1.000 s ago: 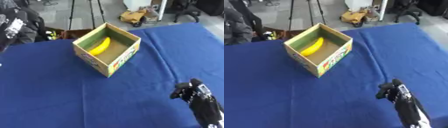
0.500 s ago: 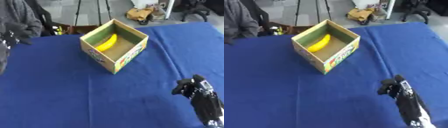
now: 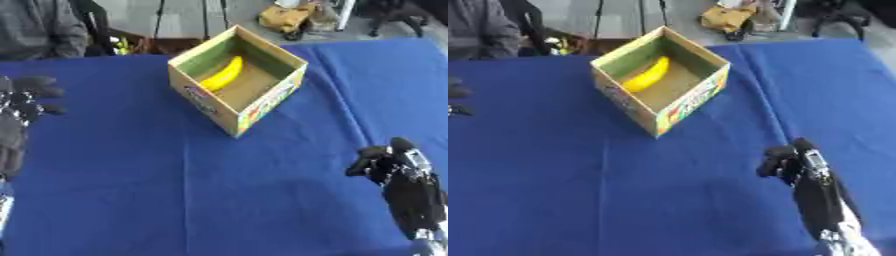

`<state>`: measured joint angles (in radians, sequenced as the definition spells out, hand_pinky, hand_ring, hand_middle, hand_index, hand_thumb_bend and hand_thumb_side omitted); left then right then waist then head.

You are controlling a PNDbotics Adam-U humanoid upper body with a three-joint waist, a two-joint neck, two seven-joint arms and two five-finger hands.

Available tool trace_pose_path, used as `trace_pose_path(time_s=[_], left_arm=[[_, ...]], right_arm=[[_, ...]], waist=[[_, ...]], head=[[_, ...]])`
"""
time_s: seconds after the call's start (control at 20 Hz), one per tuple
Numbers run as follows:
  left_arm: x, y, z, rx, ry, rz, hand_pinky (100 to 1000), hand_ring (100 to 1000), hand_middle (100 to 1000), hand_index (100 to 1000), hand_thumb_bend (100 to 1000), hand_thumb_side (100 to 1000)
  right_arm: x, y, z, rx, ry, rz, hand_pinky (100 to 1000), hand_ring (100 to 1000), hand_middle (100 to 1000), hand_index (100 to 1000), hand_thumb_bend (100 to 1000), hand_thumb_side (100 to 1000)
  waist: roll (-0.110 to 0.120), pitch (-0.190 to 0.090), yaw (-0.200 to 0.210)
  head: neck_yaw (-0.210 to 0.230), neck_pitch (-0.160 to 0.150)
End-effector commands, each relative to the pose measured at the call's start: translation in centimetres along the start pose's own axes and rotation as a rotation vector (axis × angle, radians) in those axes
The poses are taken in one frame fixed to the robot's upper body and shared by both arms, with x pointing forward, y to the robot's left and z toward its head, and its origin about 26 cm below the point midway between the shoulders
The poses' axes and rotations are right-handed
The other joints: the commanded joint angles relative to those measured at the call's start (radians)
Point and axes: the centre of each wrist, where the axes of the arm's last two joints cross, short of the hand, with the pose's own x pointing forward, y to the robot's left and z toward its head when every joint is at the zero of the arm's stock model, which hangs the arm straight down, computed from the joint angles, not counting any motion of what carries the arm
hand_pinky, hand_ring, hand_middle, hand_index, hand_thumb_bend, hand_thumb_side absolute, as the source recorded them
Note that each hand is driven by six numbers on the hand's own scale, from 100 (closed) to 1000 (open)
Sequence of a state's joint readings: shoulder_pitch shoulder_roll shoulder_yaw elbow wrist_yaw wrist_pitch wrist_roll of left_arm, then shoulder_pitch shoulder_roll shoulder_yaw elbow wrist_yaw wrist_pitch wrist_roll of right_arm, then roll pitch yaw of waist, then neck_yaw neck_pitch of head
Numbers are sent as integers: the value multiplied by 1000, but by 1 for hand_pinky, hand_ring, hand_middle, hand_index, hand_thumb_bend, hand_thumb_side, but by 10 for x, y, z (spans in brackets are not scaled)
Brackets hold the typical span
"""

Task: Pick up objects on the table and place them in the box.

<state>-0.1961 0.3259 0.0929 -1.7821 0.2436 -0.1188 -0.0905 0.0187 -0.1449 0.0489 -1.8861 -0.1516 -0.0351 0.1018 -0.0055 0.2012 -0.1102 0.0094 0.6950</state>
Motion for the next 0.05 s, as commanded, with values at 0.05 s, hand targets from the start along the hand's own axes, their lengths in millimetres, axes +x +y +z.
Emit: trace_pose_path(time_s=[0.05], left_arm=[[3,2,-1,3,-13,0,582,703,686,695,388,979]], right_arm=[[8,0,-2,-1,-34,9,604,554,483,622,100,971]], waist=[[-6,-5,5]], head=[[-3,14]])
